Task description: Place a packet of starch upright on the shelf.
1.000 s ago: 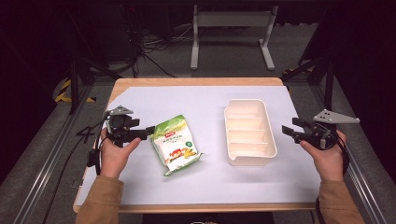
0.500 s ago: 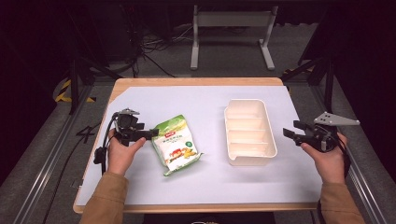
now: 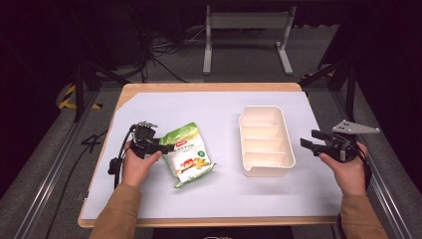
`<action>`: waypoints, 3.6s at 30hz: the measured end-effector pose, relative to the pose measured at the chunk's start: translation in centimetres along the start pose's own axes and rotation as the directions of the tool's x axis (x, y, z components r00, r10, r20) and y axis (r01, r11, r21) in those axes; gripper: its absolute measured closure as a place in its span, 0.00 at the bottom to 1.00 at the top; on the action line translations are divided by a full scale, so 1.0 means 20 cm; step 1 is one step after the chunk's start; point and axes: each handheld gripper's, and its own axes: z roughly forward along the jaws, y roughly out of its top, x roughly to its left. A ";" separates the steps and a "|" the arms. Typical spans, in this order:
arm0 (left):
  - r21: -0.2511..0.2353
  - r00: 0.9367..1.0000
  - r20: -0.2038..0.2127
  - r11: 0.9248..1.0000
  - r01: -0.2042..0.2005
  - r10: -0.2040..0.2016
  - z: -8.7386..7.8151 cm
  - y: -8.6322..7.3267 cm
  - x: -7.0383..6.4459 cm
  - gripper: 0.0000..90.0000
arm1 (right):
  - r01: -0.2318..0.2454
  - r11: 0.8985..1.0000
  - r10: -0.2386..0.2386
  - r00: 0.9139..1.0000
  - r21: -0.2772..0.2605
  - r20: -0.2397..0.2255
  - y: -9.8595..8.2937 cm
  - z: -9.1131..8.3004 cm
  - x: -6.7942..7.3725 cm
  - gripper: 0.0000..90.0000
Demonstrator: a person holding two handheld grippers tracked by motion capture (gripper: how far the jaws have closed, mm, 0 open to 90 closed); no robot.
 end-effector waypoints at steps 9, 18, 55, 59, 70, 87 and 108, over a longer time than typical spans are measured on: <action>0.021 1.000 -0.013 1.000 0.001 0.000 0.03 0.00 -0.01 0.29 | -0.002 1.000 0.002 1.000 0.009 -0.004 0.00 0.01 0.00 0.44; 0.019 0.999 0.042 0.999 0.030 -0.031 0.05 -0.02 -0.01 0.40 | -0.006 1.000 0.006 1.000 0.012 -0.010 -0.01 0.02 0.00 0.43; -0.101 0.999 0.041 0.995 0.003 0.001 -0.10 -0.01 -0.08 0.98 | 0.001 1.000 -0.001 1.000 -0.012 -0.013 0.01 0.00 0.01 0.50; -0.131 0.998 0.051 0.991 -0.028 0.035 -0.16 0.00 -0.12 0.98 | 0.003 1.000 -0.003 1.000 -0.019 -0.011 0.01 0.00 0.02 0.50; -0.199 0.988 0.063 0.972 -0.123 0.138 -0.31 0.03 -0.27 0.98 | 0.018 0.998 -0.018 1.000 -0.053 -0.010 0.03 -0.03 0.02 0.51; -0.279 0.941 0.060 0.911 -0.305 0.333 -0.52 0.03 -0.53 0.99 | 0.081 0.991 -0.090 0.993 -0.105 -0.078 0.10 -0.03 0.11 0.56; -0.355 0.912 0.074 0.865 -0.355 0.404 -0.67 0.01 -0.65 0.99 | 0.191 0.964 -0.241 0.918 -0.184 -0.314 0.29 0.08 0.49 0.52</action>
